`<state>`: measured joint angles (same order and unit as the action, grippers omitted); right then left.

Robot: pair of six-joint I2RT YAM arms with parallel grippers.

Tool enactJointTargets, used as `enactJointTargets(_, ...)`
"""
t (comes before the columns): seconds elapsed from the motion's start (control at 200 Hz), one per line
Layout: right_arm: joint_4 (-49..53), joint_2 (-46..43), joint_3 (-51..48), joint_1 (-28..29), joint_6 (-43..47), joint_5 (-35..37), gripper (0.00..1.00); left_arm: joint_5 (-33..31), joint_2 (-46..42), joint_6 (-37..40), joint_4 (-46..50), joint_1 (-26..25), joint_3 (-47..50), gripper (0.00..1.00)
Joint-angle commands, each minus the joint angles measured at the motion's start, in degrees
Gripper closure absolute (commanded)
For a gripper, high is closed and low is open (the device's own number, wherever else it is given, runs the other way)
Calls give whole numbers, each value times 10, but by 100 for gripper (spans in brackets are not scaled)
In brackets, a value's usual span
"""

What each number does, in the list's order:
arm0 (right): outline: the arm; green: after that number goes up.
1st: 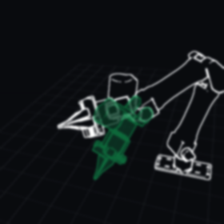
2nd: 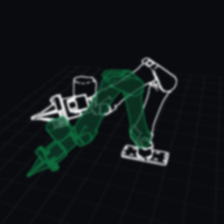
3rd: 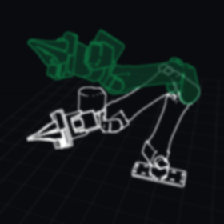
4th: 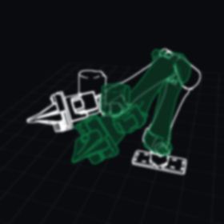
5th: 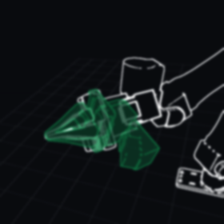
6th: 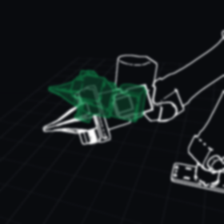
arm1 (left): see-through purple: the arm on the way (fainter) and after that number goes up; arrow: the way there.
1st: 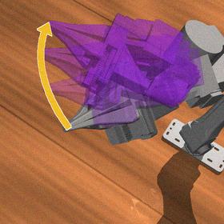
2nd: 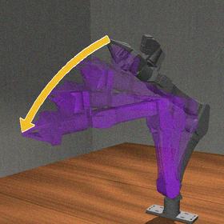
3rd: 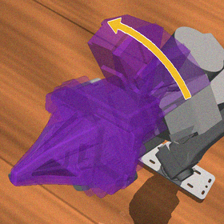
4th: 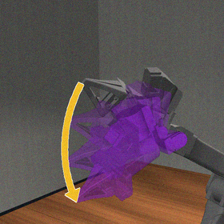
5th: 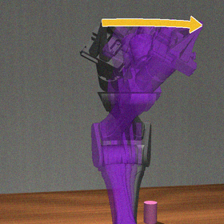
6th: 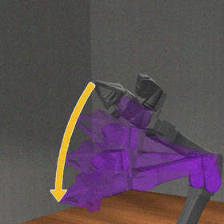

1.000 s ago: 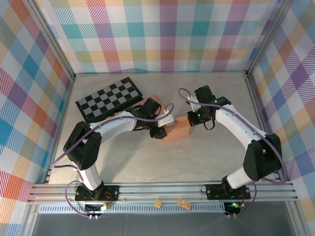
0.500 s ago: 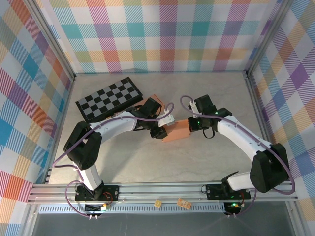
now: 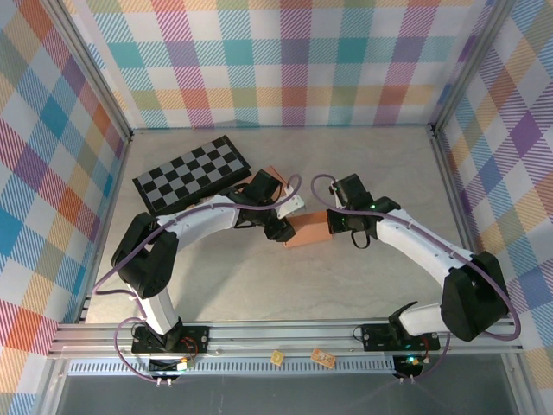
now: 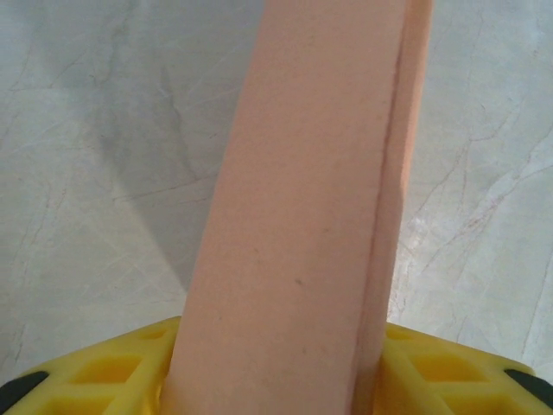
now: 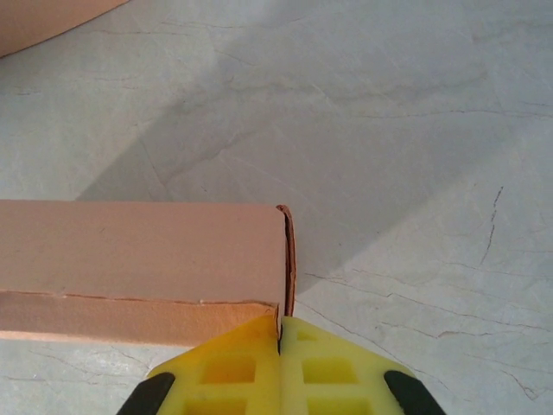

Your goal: Fold the paper box

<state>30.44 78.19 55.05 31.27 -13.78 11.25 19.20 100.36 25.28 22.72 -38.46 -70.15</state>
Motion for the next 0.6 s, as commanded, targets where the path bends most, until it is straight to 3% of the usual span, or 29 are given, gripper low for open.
enactJointTargets(0.0, 30, 2, -13, 10, -20, 10, 100, -22, -15, -50, -51, 11, 3, 48)
enactJointTargets(0.24, 49, -2, -5, 10, -43, 35, 100, -44, -58, -106, -63, 13, 25, 37)
enactJointTargets(0.595, 56, -9, 0, 13, -62, 41, 100, -37, -86, -135, -40, 14, 25, 36)
